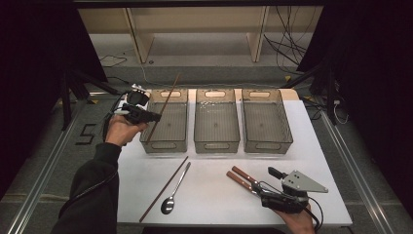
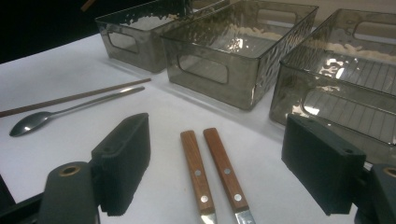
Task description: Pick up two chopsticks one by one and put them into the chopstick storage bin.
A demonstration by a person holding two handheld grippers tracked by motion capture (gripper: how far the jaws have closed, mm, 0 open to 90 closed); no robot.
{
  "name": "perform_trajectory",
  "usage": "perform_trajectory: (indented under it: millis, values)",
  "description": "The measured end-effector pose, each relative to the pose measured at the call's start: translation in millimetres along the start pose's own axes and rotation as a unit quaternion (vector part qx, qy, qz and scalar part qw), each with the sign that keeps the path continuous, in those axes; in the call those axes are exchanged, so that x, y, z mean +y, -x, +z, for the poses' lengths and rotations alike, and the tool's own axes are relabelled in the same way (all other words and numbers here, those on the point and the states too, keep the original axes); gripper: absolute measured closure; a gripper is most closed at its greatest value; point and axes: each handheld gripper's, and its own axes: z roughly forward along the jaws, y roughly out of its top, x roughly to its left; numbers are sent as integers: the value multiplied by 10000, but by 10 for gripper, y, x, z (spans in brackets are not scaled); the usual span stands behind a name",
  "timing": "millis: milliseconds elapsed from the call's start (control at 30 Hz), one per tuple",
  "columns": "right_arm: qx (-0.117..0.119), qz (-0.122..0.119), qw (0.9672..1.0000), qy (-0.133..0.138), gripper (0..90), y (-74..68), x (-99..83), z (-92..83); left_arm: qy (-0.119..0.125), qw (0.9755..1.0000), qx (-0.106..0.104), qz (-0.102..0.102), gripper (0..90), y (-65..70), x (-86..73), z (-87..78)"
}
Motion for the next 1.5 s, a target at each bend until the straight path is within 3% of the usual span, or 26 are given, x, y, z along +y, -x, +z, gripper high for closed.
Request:
perform_trajectory:
  millis: [133,533,600,700,1000,1500]
  values:
    - [-1,2,10000,3,243,1,-1,2,9,10000,62,36,844,-14,53,36]
    - [9,3,10000,-7,244,5,-4,-4,132,9995,186,-206,843,-187,77,236]
    - [6,6,10000,-4,244,3,-4,-2,148,9994,244,-173,843,-186,78,235]
    - [7,1,10000,-2,244,1,-5,3,126,9994,293,-108,843,-178,85,243]
    - [9,7,10000,-5,245,2,-7,-4,-24,9989,395,-244,842,-275,14,402]
    - [13,-8,10000,0,245,-2,-6,-4,-232,9980,471,-341,838,-319,-80,530]
